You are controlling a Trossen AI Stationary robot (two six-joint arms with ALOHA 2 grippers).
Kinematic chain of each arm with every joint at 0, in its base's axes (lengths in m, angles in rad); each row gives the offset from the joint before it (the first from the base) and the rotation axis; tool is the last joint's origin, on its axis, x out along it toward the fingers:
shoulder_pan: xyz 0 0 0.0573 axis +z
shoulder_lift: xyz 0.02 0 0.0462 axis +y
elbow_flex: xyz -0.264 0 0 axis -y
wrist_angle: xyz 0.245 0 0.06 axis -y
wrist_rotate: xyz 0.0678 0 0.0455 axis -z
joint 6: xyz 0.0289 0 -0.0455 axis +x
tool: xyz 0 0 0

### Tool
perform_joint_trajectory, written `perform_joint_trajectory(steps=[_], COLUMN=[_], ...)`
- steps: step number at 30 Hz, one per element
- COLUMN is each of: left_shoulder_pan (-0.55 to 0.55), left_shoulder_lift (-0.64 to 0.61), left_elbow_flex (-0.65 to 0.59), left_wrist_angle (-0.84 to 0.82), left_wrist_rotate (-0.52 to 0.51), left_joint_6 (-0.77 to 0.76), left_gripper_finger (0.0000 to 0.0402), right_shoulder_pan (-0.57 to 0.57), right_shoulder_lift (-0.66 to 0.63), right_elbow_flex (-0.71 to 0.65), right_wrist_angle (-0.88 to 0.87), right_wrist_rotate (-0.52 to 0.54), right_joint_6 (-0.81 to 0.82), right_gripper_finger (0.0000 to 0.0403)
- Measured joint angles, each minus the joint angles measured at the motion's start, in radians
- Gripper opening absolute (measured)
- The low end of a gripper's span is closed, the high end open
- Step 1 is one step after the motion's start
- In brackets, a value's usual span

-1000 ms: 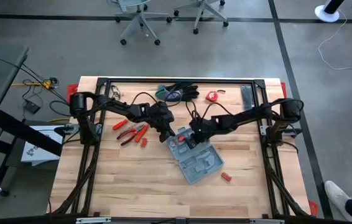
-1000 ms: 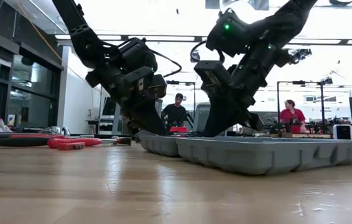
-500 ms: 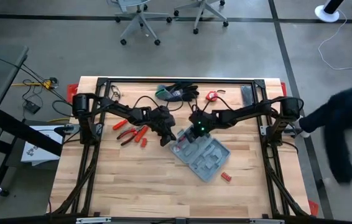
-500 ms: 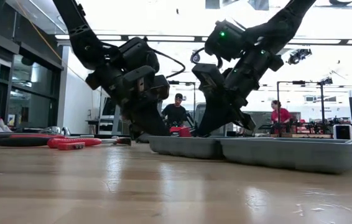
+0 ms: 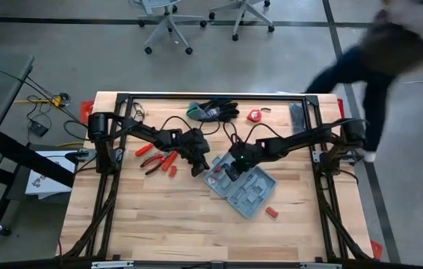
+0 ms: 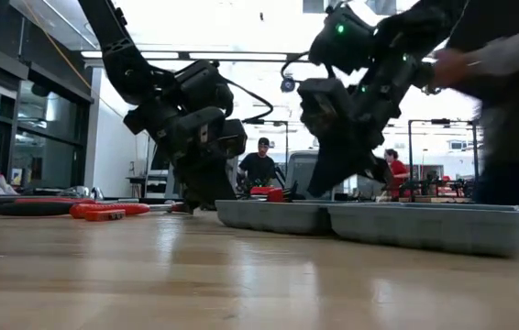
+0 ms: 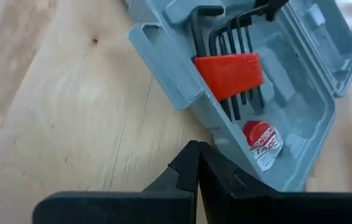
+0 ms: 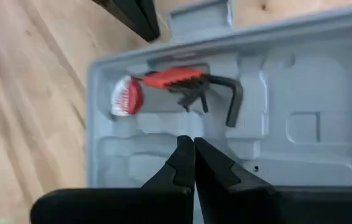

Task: Prefit tool cases
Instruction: Put the set of hex keys into the tool case

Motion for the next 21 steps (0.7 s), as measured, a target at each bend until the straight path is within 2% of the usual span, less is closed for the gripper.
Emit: perform_joint_trajectory(steps=[11,21], left_shoulder_pan=[0.0,-0.001], left_shoulder_lift=[-0.001,-0.001], left_elbow_flex=[0.0,0.0], left_wrist_angle=[0.002,0.003], left_wrist_rotate=[0.002,-0.001], left_joint_6=[-0.004,-0.005], left_gripper_finger=[0.0,0.0], right_shoulder_pan=[-0.036,-0.054], right_shoulder_lift=[-0.042,0.027], right_elbow_flex=[0.0,0.0], right_wrist_angle=[0.063,0.105], right_wrist_rotate=[0.041,0.032], right_joint_6=[-0.004,0.0], right_gripper_finger=[0.0,0.0])
